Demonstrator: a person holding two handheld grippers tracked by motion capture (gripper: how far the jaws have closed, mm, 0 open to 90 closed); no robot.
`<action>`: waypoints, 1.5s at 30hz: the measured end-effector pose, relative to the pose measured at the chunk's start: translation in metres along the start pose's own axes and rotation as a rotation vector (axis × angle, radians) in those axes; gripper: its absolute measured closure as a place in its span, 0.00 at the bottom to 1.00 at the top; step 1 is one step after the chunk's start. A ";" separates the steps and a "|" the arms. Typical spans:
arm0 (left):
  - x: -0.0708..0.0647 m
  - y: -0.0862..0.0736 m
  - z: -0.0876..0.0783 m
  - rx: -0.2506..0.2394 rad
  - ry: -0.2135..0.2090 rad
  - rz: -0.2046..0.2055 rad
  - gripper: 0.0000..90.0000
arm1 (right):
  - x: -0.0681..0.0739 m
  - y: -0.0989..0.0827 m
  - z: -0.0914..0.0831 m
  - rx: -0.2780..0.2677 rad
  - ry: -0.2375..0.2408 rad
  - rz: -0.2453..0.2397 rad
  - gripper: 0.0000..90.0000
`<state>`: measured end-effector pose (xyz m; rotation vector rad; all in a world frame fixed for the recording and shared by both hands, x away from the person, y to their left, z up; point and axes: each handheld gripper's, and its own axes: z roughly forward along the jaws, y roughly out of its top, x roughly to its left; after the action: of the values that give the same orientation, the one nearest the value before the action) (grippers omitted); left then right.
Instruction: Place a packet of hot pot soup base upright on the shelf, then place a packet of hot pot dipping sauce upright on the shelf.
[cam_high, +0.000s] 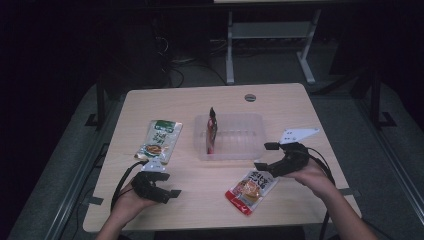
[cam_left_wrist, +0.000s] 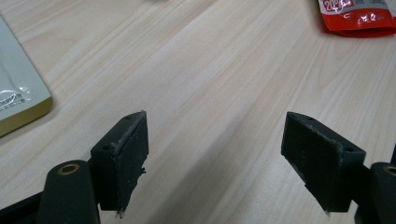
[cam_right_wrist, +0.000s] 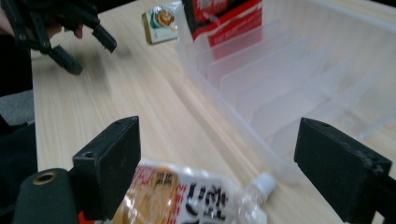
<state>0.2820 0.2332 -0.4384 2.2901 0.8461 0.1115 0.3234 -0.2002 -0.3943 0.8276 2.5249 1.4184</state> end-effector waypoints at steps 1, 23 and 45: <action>-0.001 -0.001 0.000 -0.002 -0.003 -0.001 0.25 | 0.001 -0.003 -0.002 0.008 0.001 0.001 0.16; -0.004 -0.006 0.004 0.022 -0.016 0.016 0.25 | 0.028 -0.069 0.013 0.217 0.160 -0.049 1.00; -0.004 -0.006 0.008 0.032 -0.030 0.015 0.26 | 0.041 -0.051 0.058 0.296 0.183 -0.131 1.00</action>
<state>0.2783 0.2290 -0.4478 2.3223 0.8213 0.0702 0.2902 -0.1563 -0.4624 0.5792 2.9163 1.1460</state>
